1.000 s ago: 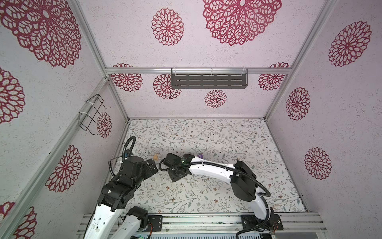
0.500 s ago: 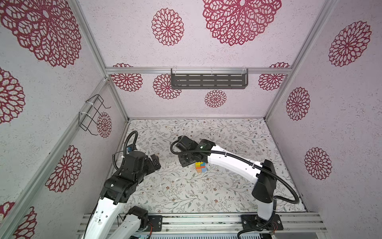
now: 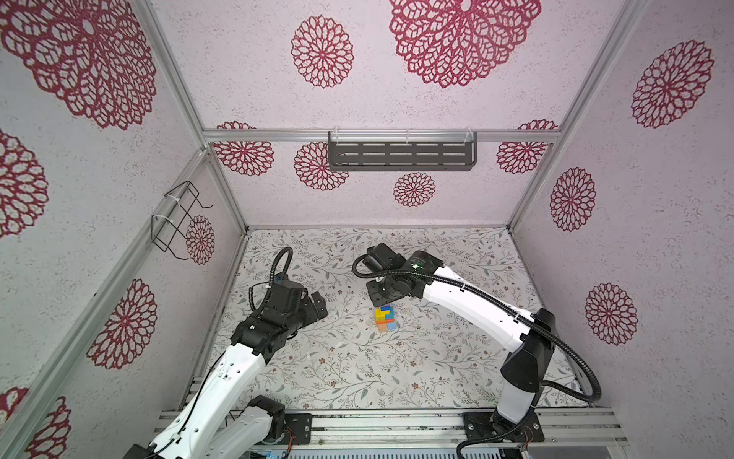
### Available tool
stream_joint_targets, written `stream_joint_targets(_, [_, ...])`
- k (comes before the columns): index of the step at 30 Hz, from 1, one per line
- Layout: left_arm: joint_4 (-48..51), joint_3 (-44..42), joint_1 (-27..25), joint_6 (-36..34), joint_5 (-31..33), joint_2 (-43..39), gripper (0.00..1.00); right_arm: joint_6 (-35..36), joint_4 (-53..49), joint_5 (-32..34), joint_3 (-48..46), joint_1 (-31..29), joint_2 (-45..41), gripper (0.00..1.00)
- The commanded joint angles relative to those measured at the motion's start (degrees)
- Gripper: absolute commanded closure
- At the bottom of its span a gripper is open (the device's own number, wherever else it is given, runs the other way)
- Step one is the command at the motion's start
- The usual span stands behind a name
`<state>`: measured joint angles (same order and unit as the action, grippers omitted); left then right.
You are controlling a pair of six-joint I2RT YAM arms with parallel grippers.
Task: Build the wood block tower
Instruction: 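Lift the yellow cylinder with the right gripper and carry it over the stack, then lower the yellow cylinder toward the purple Y cube with the right gripper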
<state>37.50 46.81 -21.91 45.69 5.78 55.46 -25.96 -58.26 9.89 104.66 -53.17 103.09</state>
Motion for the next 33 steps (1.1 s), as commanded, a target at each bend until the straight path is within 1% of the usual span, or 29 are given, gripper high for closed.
stream_joint_targets(1, [-5.1, -0.6, -0.8, 1.0, 0.0, 1.8, 0.03, 1.7, -2.4, 1.1, -0.5, 1.2, -2.7, 0.77])
stream_joint_targets(14, [-9.0, -2.4, -1.0, 1.2, -0.5, 7.2, 0.03, 3.8, -2.6, -0.9, -0.1, 4.3, 0.0, 0.77])
stream_joint_targets(21, [-10.0, -2.4, -1.0, 0.6, -0.8, 9.4, 0.03, 4.1, -2.7, -2.4, 0.5, 4.4, 1.9, 0.77])
stream_joint_targets(33, [-10.7, -2.7, -1.0, 0.0, -0.8, 11.5, 0.03, 4.3, -2.5, -2.9, 0.5, 4.4, 3.6, 0.77])
